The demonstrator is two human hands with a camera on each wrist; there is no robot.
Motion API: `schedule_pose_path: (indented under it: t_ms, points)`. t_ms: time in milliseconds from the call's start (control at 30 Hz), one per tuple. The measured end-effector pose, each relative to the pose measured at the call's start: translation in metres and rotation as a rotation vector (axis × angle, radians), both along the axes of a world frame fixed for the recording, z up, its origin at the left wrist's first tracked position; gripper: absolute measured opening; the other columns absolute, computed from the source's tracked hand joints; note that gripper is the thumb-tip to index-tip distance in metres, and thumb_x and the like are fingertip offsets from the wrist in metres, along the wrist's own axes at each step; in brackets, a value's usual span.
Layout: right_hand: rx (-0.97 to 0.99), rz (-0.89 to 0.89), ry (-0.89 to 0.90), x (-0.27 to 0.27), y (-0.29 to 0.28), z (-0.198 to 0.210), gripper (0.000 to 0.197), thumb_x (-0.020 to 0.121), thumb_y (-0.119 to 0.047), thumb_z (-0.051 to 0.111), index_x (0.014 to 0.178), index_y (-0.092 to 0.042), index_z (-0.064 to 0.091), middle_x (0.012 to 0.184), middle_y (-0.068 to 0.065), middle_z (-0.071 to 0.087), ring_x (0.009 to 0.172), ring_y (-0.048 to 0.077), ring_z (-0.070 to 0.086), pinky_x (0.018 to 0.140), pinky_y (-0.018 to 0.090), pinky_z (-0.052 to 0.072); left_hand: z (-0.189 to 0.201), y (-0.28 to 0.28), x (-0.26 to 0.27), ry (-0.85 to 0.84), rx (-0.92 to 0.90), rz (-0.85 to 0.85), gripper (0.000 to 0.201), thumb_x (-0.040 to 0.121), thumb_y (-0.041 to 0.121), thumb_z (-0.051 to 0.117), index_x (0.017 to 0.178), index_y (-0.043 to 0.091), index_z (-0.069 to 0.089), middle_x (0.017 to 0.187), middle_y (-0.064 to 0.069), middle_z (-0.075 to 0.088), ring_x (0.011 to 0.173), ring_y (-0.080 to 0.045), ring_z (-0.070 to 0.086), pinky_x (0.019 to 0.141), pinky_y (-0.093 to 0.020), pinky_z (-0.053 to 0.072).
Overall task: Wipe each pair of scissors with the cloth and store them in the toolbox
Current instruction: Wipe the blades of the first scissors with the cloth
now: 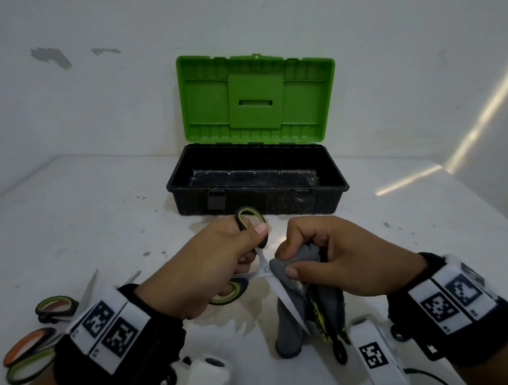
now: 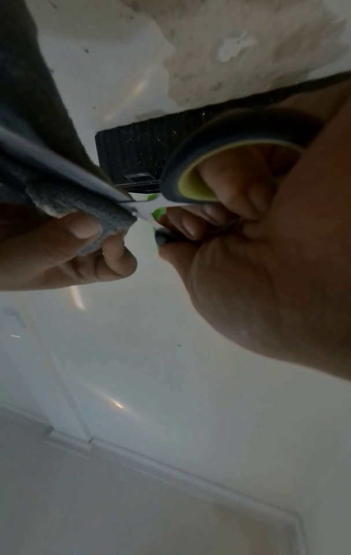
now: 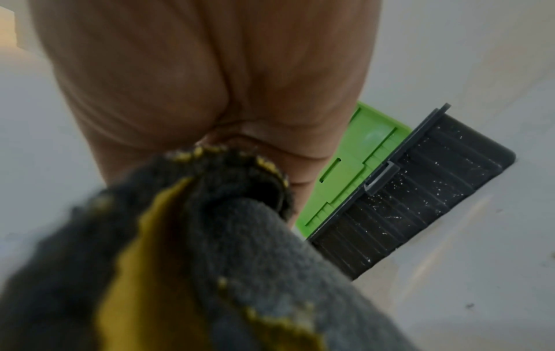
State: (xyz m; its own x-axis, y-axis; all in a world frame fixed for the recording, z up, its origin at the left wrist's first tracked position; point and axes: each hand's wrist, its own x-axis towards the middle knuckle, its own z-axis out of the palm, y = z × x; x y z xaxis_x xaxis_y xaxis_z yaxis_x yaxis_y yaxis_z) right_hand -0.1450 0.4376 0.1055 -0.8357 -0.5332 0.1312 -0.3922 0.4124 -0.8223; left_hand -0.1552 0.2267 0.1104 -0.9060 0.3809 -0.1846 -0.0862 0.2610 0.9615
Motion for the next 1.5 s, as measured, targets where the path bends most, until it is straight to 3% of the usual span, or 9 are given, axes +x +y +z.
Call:
schedule_pose_path:
  t_ms: [300, 600, 767, 967, 1067, 1167, 1300, 1400, 1500]
  points:
    - [-0.077, 0.020, -0.029, 0.005, 0.010, 0.000, 0.017, 0.086, -0.002, 0.070, 0.086, -0.017, 0.063, 0.097, 0.007, 0.072, 0.085, 0.025, 0.069, 0.077, 0.038, 0.056, 0.002, -0.001, 0.001, 0.049, 0.001, -0.025, 0.037, 0.099, 0.037, 0.049, 0.067, 0.021, 0.037, 0.055, 0.008, 0.027, 0.047, -0.007, 0.024, 0.040, -0.015, 0.024]
    - [-0.059, -0.006, 0.001, 0.008, 0.031, 0.007, 0.017, 0.085, 0.002, 0.069, 0.084, -0.013, 0.062, 0.096, 0.010, 0.073, 0.086, 0.027, 0.070, 0.074, 0.033, 0.056, 0.001, -0.007, -0.003, 0.034, 0.046, -0.007, 0.043, 0.099, 0.037, 0.048, 0.057, 0.029, 0.051, 0.053, 0.010, 0.031, 0.044, -0.005, 0.026, 0.040, -0.015, 0.025]
    - [-0.030, -0.256, 0.053, -0.001, 0.065, 0.008, 0.011, 0.084, 0.001, 0.070, 0.083, -0.004, 0.061, 0.089, 0.013, 0.073, 0.082, 0.034, 0.068, 0.072, 0.036, 0.054, -0.002, -0.019, -0.011, 0.001, 0.188, 0.225, 0.031, 0.098, 0.039, 0.050, 0.073, 0.020, 0.049, 0.059, 0.006, 0.030, 0.045, -0.007, 0.023, 0.039, -0.019, 0.018]
    - [0.314, -0.531, -0.064, -0.016, 0.098, -0.010, 0.006, 0.089, -0.018, 0.068, 0.083, -0.017, 0.065, 0.072, -0.004, 0.072, 0.065, 0.003, 0.065, 0.060, 0.014, 0.045, -0.008, -0.017, -0.019, -0.050, 0.500, 0.398, 0.025, 0.100, 0.036, 0.050, 0.090, 0.014, 0.045, 0.062, 0.002, 0.030, 0.049, -0.010, 0.024, 0.040, -0.019, 0.016]
    - [0.550, -0.547, -0.074, -0.024, 0.101, -0.021, 0.010, 0.091, -0.030, 0.063, 0.086, -0.021, 0.065, 0.079, -0.007, 0.072, 0.079, 0.008, 0.066, 0.071, 0.021, 0.047, -0.010, 0.000, -0.018, -0.101, 0.638, 0.437, 0.024, 0.100, 0.035, 0.049, 0.085, 0.017, 0.048, 0.061, 0.001, 0.035, 0.050, -0.011, 0.027, 0.038, -0.020, 0.021]
    - [0.671, -0.649, 0.170, -0.023, 0.095, -0.025, 0.019, 0.091, -0.041, 0.059, 0.102, -0.026, 0.065, 0.107, -0.013, 0.063, 0.101, 0.009, 0.057, 0.089, 0.027, 0.044, -0.012, 0.014, -0.018, -0.154, 0.766, 0.448, 0.019, 0.100, 0.032, 0.050, 0.089, 0.017, 0.047, 0.063, 0.001, 0.037, 0.052, -0.013, 0.030, 0.041, -0.024, 0.023]
    - [0.449, -0.625, 0.367, -0.001, 0.053, -0.008, 0.023, 0.086, -0.049, 0.056, 0.097, -0.032, 0.066, 0.097, -0.018, 0.064, 0.095, 0.000, 0.056, 0.083, 0.021, 0.042, -0.012, 0.028, -0.020, -0.199, 0.915, 0.435, 0.012, 0.100, 0.026, 0.050, 0.095, 0.016, 0.045, 0.067, 0.000, 0.035, 0.052, -0.013, 0.031, 0.044, -0.026, 0.026]
    - [0.222, -0.517, 0.102, 0.018, 0.009, 0.005, 0.025, 0.086, -0.055, 0.055, 0.083, -0.032, 0.065, 0.078, -0.012, 0.068, 0.070, -0.001, 0.062, 0.064, 0.016, 0.046, -0.011, 0.038, -0.020, -0.198, 0.959, 0.444, 0.013, 0.098, 0.026, 0.052, 0.094, 0.015, 0.049, 0.068, 0.001, 0.037, 0.055, -0.013, 0.033, 0.047, -0.026, 0.029]
    - [-0.023, -0.466, -0.097, 0.023, -0.023, 0.004, 0.027, 0.086, -0.052, 0.058, 0.087, -0.026, 0.065, 0.080, -0.005, 0.070, 0.064, 0.005, 0.067, 0.060, 0.026, 0.052, -0.015, 0.045, -0.017, -0.205, 0.983, 0.431, 0.016, 0.098, 0.029, 0.053, 0.090, 0.015, 0.052, 0.070, 0.000, 0.040, 0.062, -0.015, 0.037, 0.056, -0.030, 0.034]
